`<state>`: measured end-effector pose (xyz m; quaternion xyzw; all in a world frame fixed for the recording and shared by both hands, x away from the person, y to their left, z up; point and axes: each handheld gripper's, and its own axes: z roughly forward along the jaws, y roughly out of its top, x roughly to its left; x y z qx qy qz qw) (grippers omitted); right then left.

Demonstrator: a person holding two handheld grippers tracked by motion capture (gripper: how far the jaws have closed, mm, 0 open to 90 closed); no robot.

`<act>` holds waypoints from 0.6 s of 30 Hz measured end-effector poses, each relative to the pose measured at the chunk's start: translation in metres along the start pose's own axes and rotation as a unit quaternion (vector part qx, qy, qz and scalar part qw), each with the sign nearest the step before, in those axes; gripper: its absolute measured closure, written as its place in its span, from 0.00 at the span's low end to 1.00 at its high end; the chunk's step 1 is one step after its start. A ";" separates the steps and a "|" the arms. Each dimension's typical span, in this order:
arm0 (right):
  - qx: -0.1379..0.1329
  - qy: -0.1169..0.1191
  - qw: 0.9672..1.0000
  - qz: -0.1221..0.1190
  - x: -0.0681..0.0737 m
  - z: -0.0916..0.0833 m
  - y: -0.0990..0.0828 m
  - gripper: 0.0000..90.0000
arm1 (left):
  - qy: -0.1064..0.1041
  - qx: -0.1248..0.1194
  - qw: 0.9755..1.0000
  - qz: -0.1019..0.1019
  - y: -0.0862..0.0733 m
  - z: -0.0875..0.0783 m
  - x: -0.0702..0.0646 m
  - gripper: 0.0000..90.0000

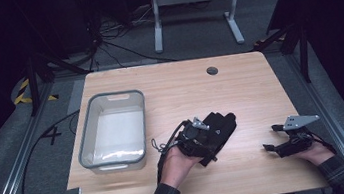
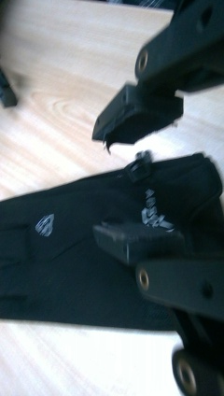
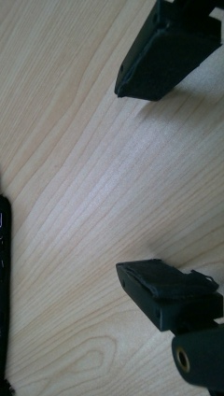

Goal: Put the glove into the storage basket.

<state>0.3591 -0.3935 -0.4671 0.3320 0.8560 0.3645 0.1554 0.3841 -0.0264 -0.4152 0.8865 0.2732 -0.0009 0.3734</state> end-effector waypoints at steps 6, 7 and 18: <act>0.000 0.000 1.000 0.000 0.000 0.000 0.000 0.15 | 0.021 -0.007 1.000 0.003 0.016 0.006 0.012 0.36; 0.000 0.000 1.000 0.000 0.000 0.000 0.000 0.15 | 0.025 -0.006 1.000 0.001 0.018 0.007 0.014 0.35; 0.001 0.001 1.000 0.000 0.000 0.000 0.000 0.14 | 0.043 0.017 0.999 0.004 0.026 0.037 0.034 0.19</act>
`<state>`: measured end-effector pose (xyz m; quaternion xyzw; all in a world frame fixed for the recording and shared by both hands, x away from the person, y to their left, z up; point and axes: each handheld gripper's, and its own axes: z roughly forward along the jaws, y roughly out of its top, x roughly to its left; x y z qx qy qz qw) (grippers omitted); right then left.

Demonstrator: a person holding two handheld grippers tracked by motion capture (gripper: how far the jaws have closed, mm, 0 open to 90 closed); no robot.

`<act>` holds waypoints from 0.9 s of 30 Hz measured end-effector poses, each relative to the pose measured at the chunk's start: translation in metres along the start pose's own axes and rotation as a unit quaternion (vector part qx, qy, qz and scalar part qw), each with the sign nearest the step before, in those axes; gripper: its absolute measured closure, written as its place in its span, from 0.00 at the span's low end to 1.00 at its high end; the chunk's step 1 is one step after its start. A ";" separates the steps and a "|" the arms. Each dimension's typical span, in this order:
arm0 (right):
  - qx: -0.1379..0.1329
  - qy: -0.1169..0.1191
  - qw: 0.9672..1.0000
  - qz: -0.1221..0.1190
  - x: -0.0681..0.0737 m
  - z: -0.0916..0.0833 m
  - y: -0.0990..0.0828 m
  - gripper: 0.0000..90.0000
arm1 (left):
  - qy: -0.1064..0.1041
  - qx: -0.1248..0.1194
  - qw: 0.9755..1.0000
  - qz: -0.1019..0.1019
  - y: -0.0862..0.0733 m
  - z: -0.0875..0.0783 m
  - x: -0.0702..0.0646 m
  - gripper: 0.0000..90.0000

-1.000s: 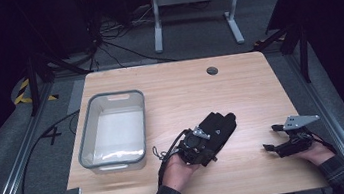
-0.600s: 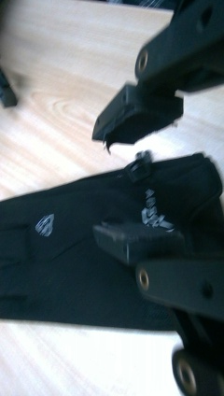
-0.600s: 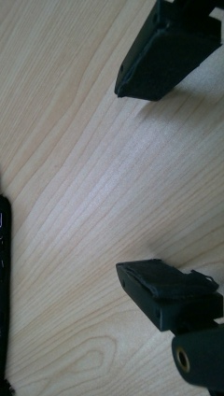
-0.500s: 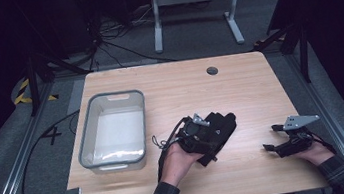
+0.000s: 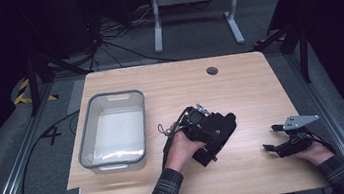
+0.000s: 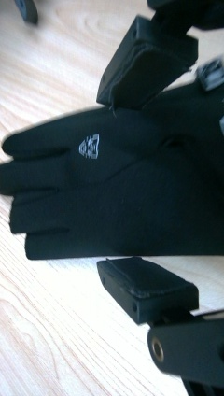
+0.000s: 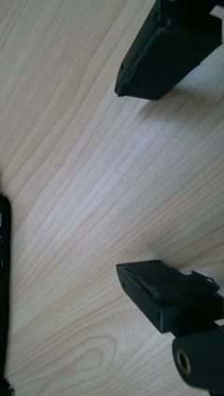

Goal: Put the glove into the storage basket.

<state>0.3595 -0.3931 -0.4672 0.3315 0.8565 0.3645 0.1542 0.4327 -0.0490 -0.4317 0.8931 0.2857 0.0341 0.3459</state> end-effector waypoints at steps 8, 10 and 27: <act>0.000 0.000 1.000 -0.001 0.000 0.000 0.000 0.14 | 0.010 0.040 0.999 0.021 0.001 0.021 -0.001 0.18; 0.000 0.000 1.000 0.000 0.000 0.000 0.000 0.14 | 0.003 0.047 0.999 0.018 0.000 0.024 -0.001 0.19; 0.000 0.001 1.000 -0.002 0.000 -0.001 -0.001 0.14 | -0.016 0.053 0.998 0.036 -0.002 0.020 -0.006 0.55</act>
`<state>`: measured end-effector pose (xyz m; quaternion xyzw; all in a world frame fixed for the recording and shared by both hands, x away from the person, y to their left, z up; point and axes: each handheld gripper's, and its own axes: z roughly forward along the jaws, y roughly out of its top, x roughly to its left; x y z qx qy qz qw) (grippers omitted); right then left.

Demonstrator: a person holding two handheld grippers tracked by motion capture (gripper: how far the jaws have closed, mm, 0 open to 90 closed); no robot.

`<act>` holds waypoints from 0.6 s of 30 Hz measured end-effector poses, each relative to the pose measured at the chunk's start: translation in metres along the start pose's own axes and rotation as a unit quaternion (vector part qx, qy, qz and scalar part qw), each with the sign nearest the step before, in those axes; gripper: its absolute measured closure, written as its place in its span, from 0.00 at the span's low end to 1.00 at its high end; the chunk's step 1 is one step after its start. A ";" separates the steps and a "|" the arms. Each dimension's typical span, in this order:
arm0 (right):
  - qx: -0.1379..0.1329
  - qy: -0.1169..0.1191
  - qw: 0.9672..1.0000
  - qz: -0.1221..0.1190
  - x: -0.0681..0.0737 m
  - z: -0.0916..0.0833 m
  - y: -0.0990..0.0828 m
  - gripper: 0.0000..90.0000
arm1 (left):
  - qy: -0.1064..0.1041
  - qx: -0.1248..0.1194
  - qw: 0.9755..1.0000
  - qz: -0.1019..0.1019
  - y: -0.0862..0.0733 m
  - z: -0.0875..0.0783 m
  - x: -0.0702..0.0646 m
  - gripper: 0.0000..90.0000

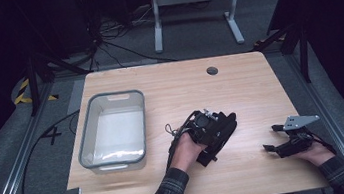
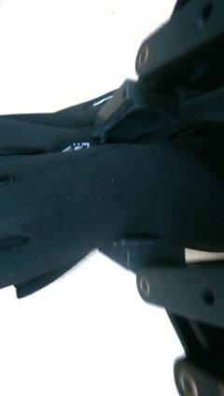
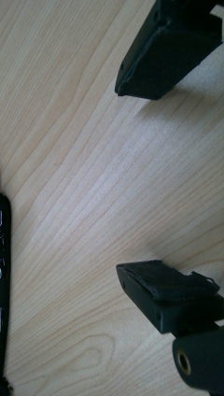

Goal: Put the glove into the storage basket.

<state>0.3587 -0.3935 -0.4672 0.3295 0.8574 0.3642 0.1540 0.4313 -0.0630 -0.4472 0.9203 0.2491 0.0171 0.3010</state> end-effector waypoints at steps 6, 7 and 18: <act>0.000 0.000 1.000 -0.001 0.000 0.000 0.000 0.13 | -0.003 0.003 1.000 0.003 0.001 -0.002 -0.003 0.72; 0.000 0.000 1.000 0.000 0.000 0.000 0.000 0.13 | -0.002 0.004 1.000 0.003 0.001 -0.002 -0.004 0.73; 0.001 0.001 1.000 -0.002 0.000 0.000 0.000 0.13 | -0.007 0.004 1.000 -0.006 0.005 -0.013 -0.009 0.78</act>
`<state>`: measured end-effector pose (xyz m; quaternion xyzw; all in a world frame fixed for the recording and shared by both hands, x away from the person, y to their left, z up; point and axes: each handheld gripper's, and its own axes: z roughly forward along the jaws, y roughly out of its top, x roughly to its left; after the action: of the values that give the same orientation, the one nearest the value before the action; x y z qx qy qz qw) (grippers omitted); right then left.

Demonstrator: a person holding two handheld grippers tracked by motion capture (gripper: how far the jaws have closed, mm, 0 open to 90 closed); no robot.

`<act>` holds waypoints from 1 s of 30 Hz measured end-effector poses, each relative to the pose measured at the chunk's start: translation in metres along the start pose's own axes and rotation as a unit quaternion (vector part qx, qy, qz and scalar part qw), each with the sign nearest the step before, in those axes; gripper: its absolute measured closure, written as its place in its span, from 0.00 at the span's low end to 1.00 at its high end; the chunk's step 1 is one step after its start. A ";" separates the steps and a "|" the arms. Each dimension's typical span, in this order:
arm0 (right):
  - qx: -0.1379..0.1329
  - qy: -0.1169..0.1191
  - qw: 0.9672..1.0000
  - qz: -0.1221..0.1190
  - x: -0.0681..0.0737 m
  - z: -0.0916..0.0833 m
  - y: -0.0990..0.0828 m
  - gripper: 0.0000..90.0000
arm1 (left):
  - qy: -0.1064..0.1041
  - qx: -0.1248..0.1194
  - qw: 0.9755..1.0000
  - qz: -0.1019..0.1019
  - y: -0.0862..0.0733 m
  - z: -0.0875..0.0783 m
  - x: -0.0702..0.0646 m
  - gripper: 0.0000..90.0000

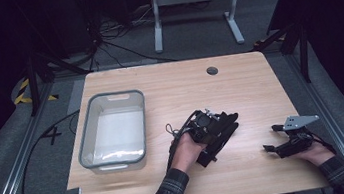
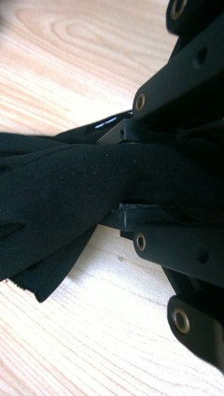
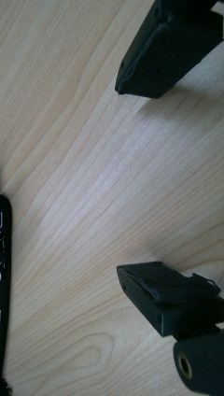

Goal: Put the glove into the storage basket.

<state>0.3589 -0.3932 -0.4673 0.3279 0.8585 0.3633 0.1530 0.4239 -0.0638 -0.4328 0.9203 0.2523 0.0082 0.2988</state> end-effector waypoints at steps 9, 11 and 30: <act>0.000 0.002 1.000 -0.001 0.000 0.000 0.000 0.12 | 0.004 -0.014 1.000 -0.006 0.003 -0.021 -0.004 0.78; 0.001 0.002 1.000 -0.001 0.000 0.000 0.000 0.12 | 0.007 -0.020 1.000 -0.009 0.003 -0.029 -0.004 0.78; 0.000 0.002 1.000 -0.001 0.000 0.000 0.000 0.12 | 0.050 -0.049 0.997 -0.045 -0.005 -0.102 0.017 0.78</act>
<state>0.3593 -0.3929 -0.4674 0.3268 0.8591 0.3635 0.1516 0.4191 0.0033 -0.3543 0.8906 0.3077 0.0530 0.3306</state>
